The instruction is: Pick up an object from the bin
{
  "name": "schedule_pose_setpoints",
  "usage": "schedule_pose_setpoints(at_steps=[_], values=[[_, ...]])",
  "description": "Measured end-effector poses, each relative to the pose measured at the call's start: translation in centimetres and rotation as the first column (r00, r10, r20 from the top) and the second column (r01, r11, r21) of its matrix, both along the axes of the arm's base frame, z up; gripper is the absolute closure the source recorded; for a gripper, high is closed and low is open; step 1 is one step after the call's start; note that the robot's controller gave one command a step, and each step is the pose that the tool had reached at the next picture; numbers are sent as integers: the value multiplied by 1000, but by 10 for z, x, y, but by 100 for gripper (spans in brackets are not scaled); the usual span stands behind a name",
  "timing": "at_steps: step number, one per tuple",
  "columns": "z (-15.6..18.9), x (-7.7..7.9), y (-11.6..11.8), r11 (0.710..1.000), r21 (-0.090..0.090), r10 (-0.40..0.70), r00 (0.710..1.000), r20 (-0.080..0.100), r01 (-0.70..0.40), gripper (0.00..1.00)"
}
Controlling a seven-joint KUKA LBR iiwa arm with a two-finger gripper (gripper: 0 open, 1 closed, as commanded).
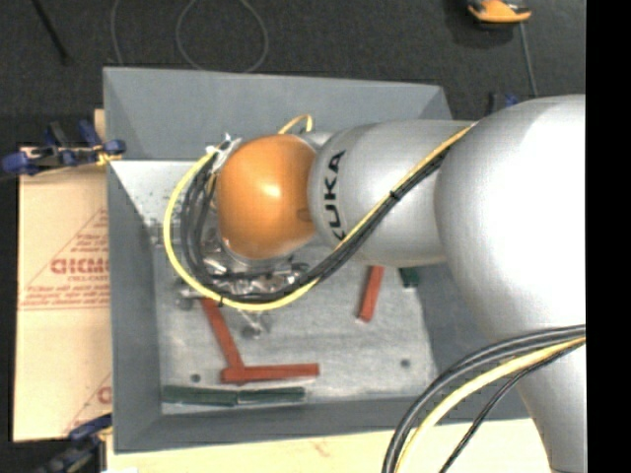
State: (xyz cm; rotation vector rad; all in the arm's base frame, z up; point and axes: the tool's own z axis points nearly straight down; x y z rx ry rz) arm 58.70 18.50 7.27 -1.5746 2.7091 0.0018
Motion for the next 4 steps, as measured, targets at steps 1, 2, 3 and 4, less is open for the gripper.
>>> schedule_pose_setpoints(at_steps=[1,2,3,4], values=[[0,0,0,1000,-1,-1,1000,-2,1,100],[11,1,0,1000,0,-9,1000,-1,9,100],[42,3,0,1000,-2,-18,1000,0,18,100],[100,6,0,1000,-1,-25,1000,4,25,100]])
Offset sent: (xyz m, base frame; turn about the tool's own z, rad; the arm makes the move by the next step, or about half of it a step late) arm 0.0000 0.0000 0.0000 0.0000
